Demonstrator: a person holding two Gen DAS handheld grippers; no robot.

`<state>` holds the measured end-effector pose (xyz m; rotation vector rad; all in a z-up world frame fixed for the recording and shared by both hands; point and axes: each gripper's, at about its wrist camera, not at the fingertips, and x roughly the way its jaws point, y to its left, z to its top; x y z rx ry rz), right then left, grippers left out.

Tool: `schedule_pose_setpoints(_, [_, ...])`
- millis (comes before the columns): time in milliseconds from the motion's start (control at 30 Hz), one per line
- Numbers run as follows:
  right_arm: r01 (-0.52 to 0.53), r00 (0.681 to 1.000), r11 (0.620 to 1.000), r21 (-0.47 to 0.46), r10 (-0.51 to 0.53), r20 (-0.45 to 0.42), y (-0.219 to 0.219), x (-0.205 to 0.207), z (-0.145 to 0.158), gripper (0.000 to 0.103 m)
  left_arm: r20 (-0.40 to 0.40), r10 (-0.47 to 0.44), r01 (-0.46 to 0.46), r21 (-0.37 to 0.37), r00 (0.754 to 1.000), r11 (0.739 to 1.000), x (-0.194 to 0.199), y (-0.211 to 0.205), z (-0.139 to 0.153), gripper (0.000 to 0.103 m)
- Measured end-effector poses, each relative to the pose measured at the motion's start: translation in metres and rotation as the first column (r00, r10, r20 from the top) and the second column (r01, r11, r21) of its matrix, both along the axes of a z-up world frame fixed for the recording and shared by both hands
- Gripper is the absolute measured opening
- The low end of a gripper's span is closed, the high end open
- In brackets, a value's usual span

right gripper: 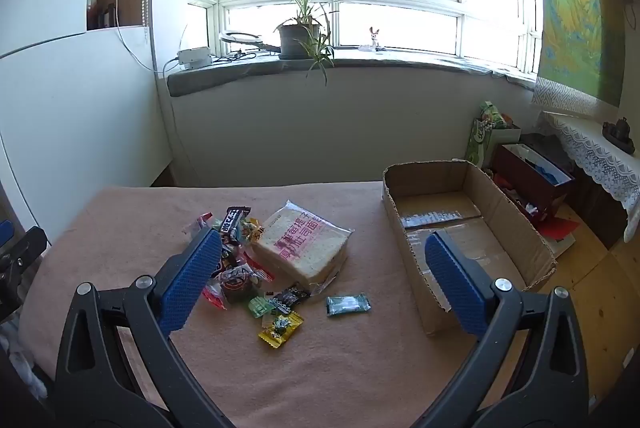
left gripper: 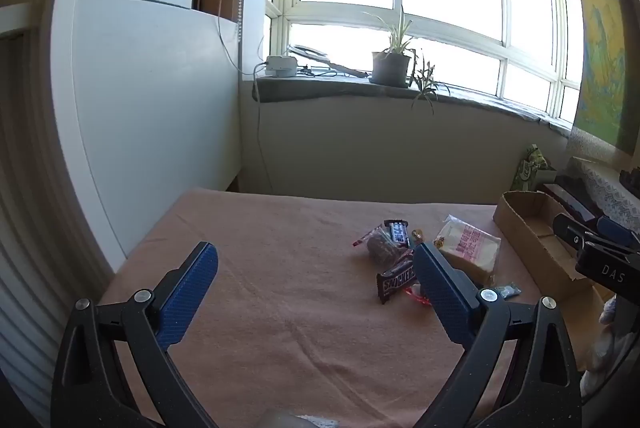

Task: Organize snacks

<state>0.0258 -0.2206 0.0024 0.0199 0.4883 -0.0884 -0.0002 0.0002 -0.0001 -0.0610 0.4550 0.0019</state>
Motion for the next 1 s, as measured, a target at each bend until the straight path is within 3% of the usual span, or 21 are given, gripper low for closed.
schedule_pose_setpoints(100, [0.012,1.000,1.000,-0.007,-0.012,-0.009,-0.002,-0.001,0.000,0.103,0.003,-0.025,0.025,-0.036,1.000,0.999,0.000,0.008,0.002,0.098])
schedule_pose_setpoints(467, [0.039,0.999,0.999,0.025,-0.039,0.005,-0.014,-0.002,0.005,0.103,-0.019,-0.009,0.008,-0.025,1.000,1.000,0.016,0.005,-0.003,0.098])
schedule_pose_setpoints(1000, [0.012,1.000,1.000,0.024,-0.012,-0.012,-0.005,0.005,-0.004,0.103,-0.017,0.005,-0.006,-0.019,1.000,1.000,0.005,0.003,0.000,0.098])
